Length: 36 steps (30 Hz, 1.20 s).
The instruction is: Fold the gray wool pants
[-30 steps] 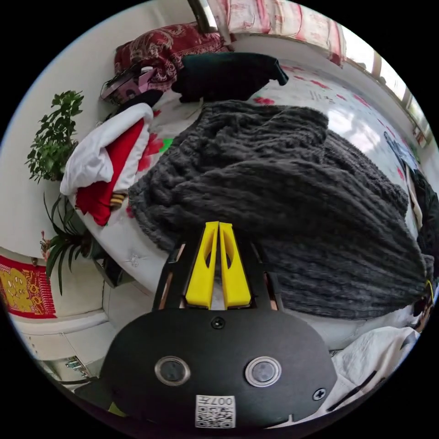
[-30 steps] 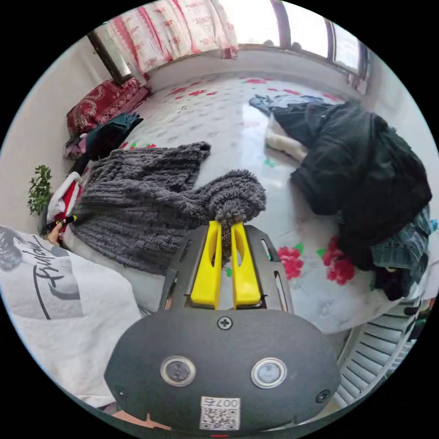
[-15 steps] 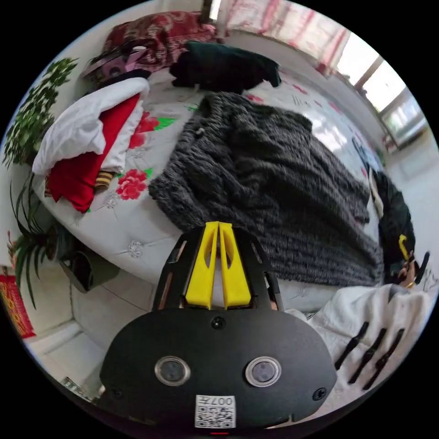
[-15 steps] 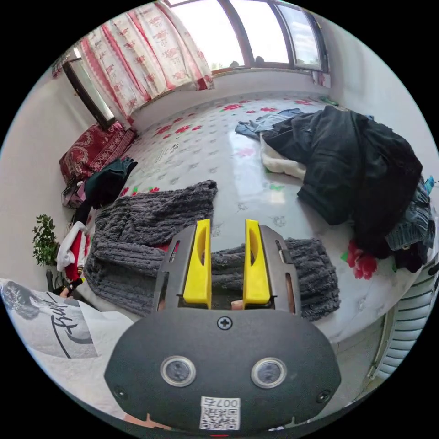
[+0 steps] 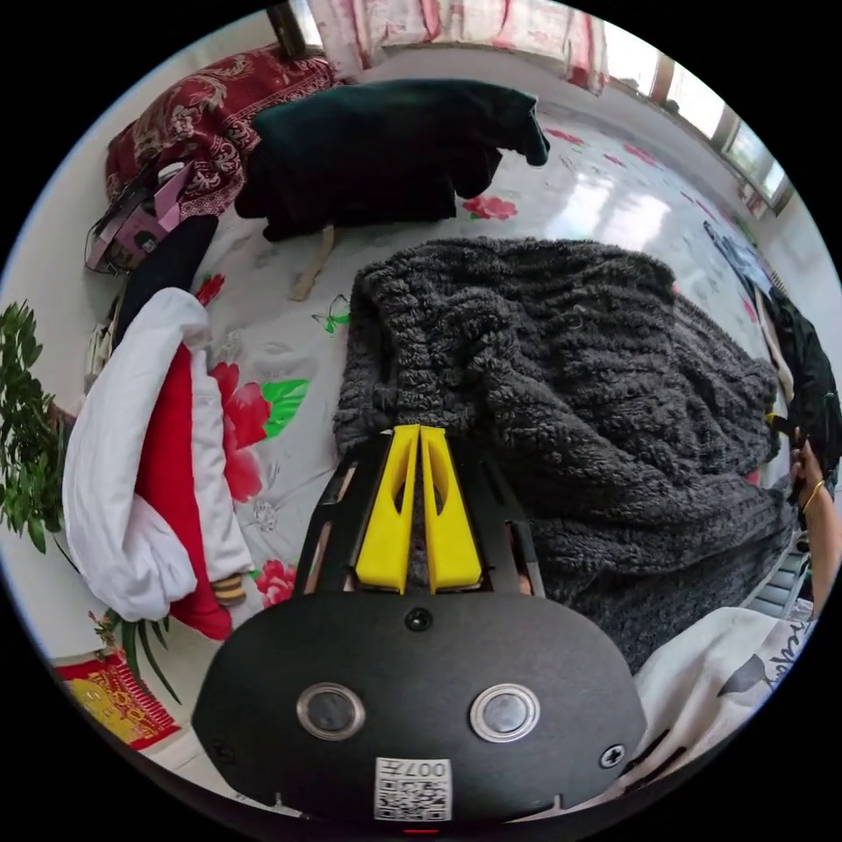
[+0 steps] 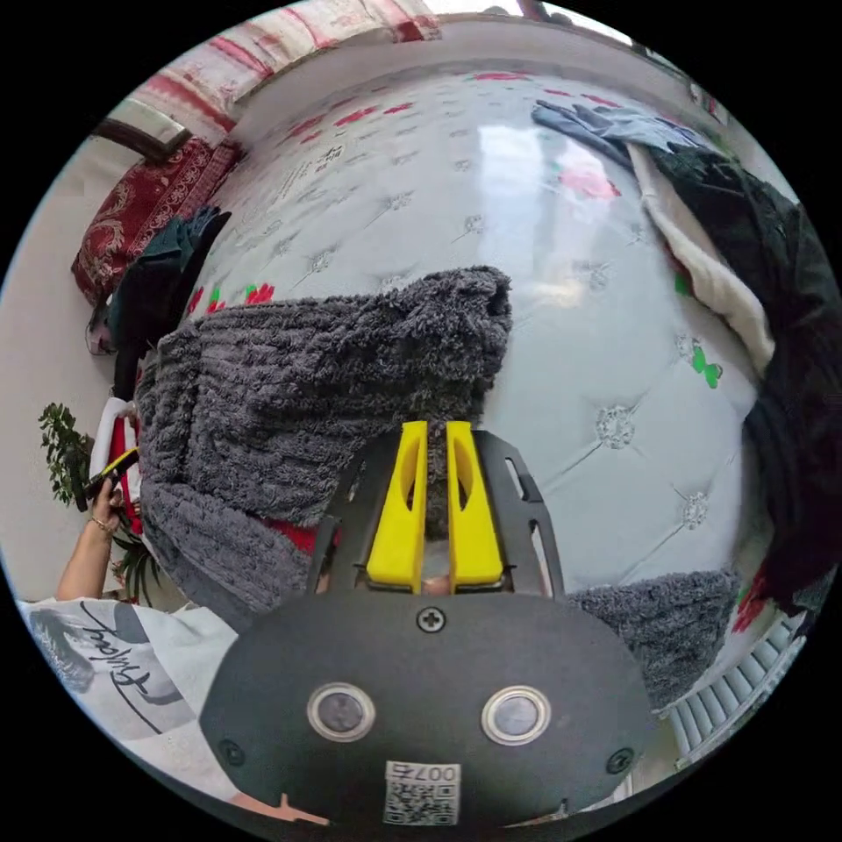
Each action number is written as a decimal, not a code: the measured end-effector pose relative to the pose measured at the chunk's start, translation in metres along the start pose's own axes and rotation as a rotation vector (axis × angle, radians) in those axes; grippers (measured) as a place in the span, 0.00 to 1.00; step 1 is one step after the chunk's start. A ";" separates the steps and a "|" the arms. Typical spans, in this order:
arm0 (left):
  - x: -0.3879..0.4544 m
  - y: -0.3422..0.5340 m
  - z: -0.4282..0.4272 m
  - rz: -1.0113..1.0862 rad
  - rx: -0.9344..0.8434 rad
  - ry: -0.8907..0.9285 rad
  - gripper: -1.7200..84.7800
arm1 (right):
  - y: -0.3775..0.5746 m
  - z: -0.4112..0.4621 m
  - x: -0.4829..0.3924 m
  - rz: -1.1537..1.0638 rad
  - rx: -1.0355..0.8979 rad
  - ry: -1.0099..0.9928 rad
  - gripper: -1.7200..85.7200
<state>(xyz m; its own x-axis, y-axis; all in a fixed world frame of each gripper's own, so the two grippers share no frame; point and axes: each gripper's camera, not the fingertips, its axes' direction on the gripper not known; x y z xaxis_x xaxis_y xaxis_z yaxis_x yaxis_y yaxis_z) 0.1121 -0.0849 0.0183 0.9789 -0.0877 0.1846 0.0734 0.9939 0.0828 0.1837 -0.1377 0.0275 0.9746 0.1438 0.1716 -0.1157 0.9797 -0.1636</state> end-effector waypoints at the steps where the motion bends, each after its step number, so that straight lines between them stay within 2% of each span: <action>1: 0.005 -0.005 0.017 0.012 -0.055 -0.046 0.01 | -0.002 -0.010 0.001 -0.018 0.029 0.047 0.05; 3: 0.009 -0.002 0.019 0.042 0.013 -0.074 0.01 | -0.011 -0.060 0.015 -0.031 0.187 0.258 0.05; 4: 0.010 -0.003 0.019 0.031 0.024 -0.075 0.01 | -0.014 -0.071 0.022 -0.009 0.218 0.303 0.05; 6: 0.013 -0.005 0.018 0.006 0.032 -0.064 0.01 | -0.026 -0.109 0.060 0.145 0.343 0.386 0.05; 7: 0.016 -0.006 0.016 -0.014 0.032 -0.057 0.01 | -0.028 -0.114 0.071 0.184 0.360 0.370 0.06; 9: 0.020 -0.008 0.010 -0.031 0.034 -0.048 0.01 | -0.037 -0.114 0.112 0.260 0.309 0.193 0.07; 12: 0.031 -0.009 -0.015 -0.049 0.093 -0.072 0.01 | -0.025 -0.105 0.132 0.319 0.278 0.118 0.08; 14: 0.047 -0.012 -0.042 -0.011 0.200 -0.056 0.01 | -0.008 -0.102 0.122 0.291 0.325 0.101 0.08; 16: 0.066 -0.021 -0.051 0.062 0.249 -0.023 0.01 | 0.005 -0.085 0.103 0.199 0.285 0.056 0.09; 18: 0.087 -0.037 -0.042 0.130 0.222 -0.018 0.01 | 0.016 -0.047 0.073 0.075 0.140 0.032 0.09; 21: 0.117 -0.064 0.016 0.211 -0.003 -0.097 0.01 | 0.030 -0.022 0.049 0.043 0.072 0.055 0.10; 22: 0.125 -0.059 0.011 0.250 0.138 -0.126 0.01 | 0.034 -0.024 0.046 0.051 0.093 0.059 0.10; 24: 0.129 -0.065 0.012 0.254 0.103 -0.131 0.01 | 0.046 -0.042 0.042 0.060 0.143 -0.016 0.10; 25: 0.127 -0.071 0.008 0.215 0.048 -0.117 0.01 | 0.050 -0.048 0.042 0.059 0.157 -0.032 0.10; 31: 0.080 -0.003 -0.050 -0.061 0.154 0.005 0.03 | 0.130 -0.113 0.058 0.084 0.267 -0.009 0.10; 36: 0.074 0.072 -0.058 -0.058 0.097 -0.052 0.08 | 0.235 -0.141 0.121 0.360 0.256 0.088 0.11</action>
<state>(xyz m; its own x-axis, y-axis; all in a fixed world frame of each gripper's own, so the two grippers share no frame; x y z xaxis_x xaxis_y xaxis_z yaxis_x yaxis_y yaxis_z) 0.2009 -0.0162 -0.0192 0.9622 -0.1506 0.2268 0.1083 0.9760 0.1888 0.3012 0.0903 -0.1271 0.8749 0.4803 0.0624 -0.4834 0.8740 0.0501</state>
